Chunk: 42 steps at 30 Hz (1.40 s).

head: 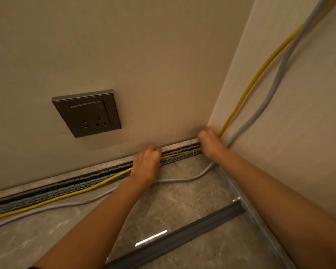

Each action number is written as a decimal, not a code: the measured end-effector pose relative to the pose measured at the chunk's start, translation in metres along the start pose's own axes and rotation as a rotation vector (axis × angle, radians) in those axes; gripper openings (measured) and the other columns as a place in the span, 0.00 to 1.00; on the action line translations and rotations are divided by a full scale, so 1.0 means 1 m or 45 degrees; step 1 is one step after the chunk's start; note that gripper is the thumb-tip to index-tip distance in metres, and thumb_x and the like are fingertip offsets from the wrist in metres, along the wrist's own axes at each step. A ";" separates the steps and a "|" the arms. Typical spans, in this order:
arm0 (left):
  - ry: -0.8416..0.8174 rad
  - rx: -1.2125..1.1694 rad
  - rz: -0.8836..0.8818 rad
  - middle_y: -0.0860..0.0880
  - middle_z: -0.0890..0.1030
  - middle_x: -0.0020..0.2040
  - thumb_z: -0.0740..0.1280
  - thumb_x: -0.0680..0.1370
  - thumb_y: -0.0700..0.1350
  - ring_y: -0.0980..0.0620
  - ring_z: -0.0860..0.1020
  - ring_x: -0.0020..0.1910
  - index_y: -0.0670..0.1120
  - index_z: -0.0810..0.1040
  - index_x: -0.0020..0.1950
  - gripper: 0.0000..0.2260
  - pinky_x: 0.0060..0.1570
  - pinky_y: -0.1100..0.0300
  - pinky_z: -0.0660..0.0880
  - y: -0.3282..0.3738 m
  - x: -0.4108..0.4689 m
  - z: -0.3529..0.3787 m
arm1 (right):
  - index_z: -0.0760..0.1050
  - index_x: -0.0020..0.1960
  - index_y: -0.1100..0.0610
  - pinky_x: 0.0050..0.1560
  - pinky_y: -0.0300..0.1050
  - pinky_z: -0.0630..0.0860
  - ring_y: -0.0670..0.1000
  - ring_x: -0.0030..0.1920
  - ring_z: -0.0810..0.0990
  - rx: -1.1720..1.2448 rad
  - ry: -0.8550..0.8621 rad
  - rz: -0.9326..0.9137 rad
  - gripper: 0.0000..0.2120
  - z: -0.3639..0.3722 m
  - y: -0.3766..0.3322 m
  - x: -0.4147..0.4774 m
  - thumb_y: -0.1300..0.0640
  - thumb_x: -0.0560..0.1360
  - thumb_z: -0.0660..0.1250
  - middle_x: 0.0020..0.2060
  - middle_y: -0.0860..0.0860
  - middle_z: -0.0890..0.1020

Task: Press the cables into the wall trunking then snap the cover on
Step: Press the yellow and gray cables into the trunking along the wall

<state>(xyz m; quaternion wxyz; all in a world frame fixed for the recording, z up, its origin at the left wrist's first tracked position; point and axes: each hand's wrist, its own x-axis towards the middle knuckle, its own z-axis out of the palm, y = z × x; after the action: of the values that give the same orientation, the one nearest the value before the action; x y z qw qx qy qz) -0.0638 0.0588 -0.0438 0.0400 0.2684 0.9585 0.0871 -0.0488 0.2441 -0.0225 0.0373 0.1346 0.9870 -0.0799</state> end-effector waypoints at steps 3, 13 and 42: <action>0.124 -0.017 0.056 0.44 0.70 0.62 0.63 0.78 0.42 0.45 0.70 0.60 0.42 0.70 0.64 0.15 0.58 0.55 0.68 -0.002 -0.006 -0.001 | 0.73 0.55 0.65 0.60 0.48 0.71 0.59 0.58 0.74 0.090 0.057 -0.127 0.12 0.000 0.005 -0.010 0.72 0.74 0.60 0.59 0.60 0.73; -0.370 0.120 0.233 0.44 0.77 0.57 0.65 0.75 0.58 0.45 0.75 0.57 0.42 0.76 0.52 0.19 0.50 0.55 0.71 -0.031 -0.046 -0.007 | 0.73 0.36 0.51 0.43 0.42 0.69 0.51 0.46 0.77 -0.156 -0.486 -0.413 0.11 0.000 0.013 -0.054 0.48 0.68 0.73 0.42 0.52 0.80; -0.007 0.192 -0.028 0.43 0.75 0.57 0.58 0.79 0.39 0.39 0.77 0.53 0.42 0.75 0.54 0.08 0.46 0.49 0.72 -0.026 -0.021 -0.011 | 0.80 0.42 0.67 0.51 0.50 0.78 0.61 0.47 0.82 -0.268 0.115 -0.522 0.08 0.012 0.012 -0.017 0.73 0.67 0.64 0.42 0.63 0.83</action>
<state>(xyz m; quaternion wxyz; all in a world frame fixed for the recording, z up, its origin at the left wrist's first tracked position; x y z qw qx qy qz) -0.0601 0.0245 -0.0371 0.0234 0.2606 0.9651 0.0134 -0.0288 0.2490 -0.0347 -0.0098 -0.0698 0.9972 0.0238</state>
